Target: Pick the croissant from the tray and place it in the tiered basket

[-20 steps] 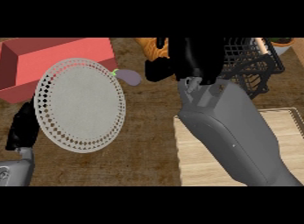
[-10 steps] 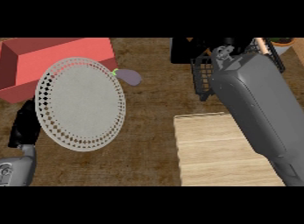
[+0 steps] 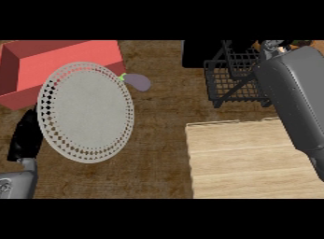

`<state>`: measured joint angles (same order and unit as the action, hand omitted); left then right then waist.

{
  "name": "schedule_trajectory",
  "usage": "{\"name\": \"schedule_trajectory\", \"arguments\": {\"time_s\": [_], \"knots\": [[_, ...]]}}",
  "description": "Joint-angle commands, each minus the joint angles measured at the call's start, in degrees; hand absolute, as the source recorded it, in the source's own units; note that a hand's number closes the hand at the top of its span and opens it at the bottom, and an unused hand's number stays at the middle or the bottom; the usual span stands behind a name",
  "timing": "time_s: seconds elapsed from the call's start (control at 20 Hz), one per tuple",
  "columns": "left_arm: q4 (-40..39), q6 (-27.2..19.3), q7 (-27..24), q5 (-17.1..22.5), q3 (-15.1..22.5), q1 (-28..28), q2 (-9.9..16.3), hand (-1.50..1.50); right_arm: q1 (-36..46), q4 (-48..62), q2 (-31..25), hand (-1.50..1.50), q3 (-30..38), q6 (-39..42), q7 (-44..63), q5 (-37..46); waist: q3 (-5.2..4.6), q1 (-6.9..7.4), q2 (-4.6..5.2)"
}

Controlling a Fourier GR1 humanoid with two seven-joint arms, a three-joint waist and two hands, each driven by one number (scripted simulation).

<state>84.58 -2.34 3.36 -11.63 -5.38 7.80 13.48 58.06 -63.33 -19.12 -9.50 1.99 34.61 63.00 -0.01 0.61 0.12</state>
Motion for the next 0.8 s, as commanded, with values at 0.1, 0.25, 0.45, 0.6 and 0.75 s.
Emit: {"name": "schedule_trajectory", "arguments": {"time_s": [0.1, 0.25, 0.45, 0.6, 0.75], "knots": [[-3.1, 0.6, -2.2, 0.3, -1.8, 2.3, 1.0, 0.00, -1.1, 7.2, -1.9, 1.50, 4.9, -2.2, -10.7, -3.7, 0.00, -0.18, 0.11], [0.5, -1.2, 0.3, -1.5, 0.7, -0.3, -1.5, 0.00, -2.7, 8.4, -1.0, 1.50, 6.2, -1.5, -12.6, -5.5, 0.02, -0.06, -0.03], [-2.4, 2.1, -0.5, 1.8, -2.8, 2.5, 1.3, 0.00, -2.8, 13.1, -0.1, 1.50, 8.3, -3.1, -15.9, -6.8, 0.02, 0.02, 0.05], [-1.5, -0.3, -0.6, -0.6, -0.7, 1.2, -0.6, 0.00, -3.5, 14.3, 2.4, 1.50, 15.8, -2.1, -11.3, -14.4, 0.06, 0.11, 0.15], [-1.1, 0.2, 0.1, -0.3, -1.1, 1.8, -0.3, 0.00, -4.6, 16.2, 0.1, -1.50, 15.2, -0.6, -14.8, -13.7, 0.03, -0.04, 0.04]]}}
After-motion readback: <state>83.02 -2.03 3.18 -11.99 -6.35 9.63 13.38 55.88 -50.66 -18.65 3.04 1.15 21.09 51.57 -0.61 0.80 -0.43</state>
